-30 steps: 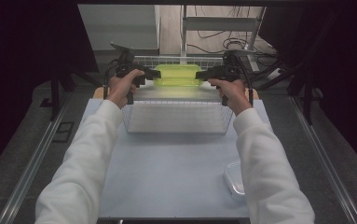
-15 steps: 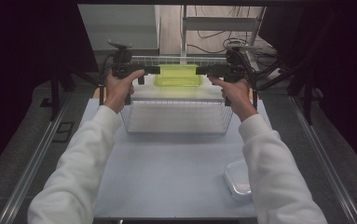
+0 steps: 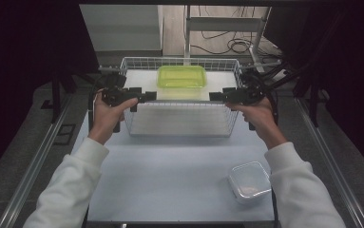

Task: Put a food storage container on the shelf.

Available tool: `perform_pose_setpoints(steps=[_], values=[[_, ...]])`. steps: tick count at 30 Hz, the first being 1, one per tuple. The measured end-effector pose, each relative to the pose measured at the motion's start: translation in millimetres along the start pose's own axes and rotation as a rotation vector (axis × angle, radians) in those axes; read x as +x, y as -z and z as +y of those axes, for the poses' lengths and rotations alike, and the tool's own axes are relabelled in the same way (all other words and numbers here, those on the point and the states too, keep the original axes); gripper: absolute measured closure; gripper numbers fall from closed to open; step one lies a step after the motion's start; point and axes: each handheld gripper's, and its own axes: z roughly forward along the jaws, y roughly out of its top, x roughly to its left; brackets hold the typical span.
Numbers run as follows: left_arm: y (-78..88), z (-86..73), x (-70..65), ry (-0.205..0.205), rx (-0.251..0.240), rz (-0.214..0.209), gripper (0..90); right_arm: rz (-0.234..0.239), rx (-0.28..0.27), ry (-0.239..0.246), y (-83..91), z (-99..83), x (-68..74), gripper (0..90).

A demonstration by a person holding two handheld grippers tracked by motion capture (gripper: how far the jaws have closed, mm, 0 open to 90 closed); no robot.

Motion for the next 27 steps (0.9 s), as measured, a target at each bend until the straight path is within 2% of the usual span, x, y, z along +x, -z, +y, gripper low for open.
perform_pose_setpoints(steps=[4, 10, 17, 21, 27], values=[[3.0, -29.9, -1.9, 0.026, 0.015, -0.042, 24.2, 0.001, 0.034, 0.013, 7.8, -25.1, 2.2, 25.2], [4.7, -71.3, -6.5, 0.031, 0.054, -0.034, 24.4, -0.002, 0.058, 0.024, 21.6, -64.2, -2.7, 26.5], [4.0, -115.0, -10.3, 0.026, 0.120, -0.014, 25.1, -0.006, 0.076, 0.001, 27.7, -107.9, -7.1, 28.2], [-0.6, -132.5, -8.3, 0.023, 0.172, -0.010, 25.4, -0.030, 0.090, -0.006, 25.9, -131.2, -5.8, 29.1], [-4.6, -151.4, -6.3, 0.021, 0.228, -0.003, 25.5, -0.037, 0.142, -0.029, 18.4, -158.6, -8.5, 29.2]])
